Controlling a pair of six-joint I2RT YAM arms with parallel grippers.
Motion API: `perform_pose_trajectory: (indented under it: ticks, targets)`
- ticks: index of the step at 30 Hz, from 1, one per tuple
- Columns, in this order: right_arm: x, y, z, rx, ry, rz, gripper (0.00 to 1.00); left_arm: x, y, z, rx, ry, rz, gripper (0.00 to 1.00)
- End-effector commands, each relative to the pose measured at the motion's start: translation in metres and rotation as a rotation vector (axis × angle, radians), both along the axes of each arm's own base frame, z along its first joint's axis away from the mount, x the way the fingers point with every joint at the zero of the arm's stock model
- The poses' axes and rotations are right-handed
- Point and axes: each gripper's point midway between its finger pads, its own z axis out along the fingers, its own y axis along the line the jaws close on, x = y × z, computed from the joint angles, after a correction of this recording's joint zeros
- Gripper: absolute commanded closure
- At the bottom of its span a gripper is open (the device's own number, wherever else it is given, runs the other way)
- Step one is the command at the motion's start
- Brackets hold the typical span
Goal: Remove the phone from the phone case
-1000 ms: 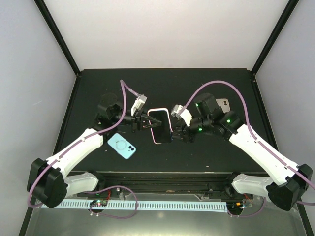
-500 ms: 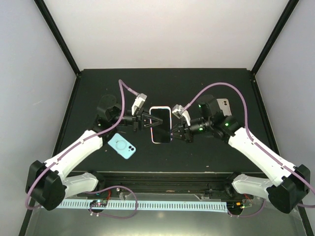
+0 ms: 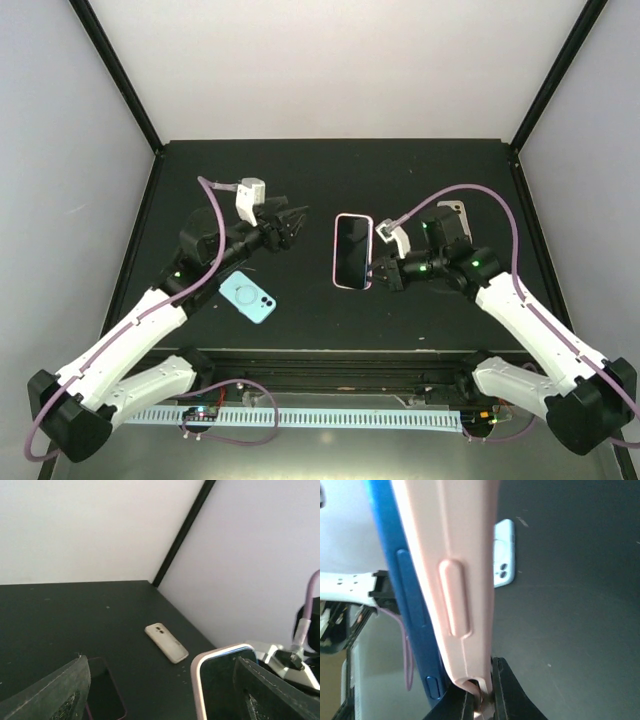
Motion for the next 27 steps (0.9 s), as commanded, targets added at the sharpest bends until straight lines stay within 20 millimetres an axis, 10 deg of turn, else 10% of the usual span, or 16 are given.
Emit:
perform_pose_trajectory:
  ticks: [1, 13, 27]
  targets:
    - [0.018, -0.032, -0.02, -0.101, 0.095, -0.223, 0.99, 0.007, 0.004, -0.043, 0.145, 0.056, 0.122, 0.22]
    - [-0.004, -0.088, -0.109, -0.309, 0.458, -0.453, 0.99, -0.053, -0.084, -0.111, 0.536, -0.065, -0.014, 0.3]
    - [0.048, -0.101, -0.14, -0.348, 0.58, -0.516, 0.99, -0.06, -0.189, -0.168, 0.688, -0.155, -0.112, 0.33]
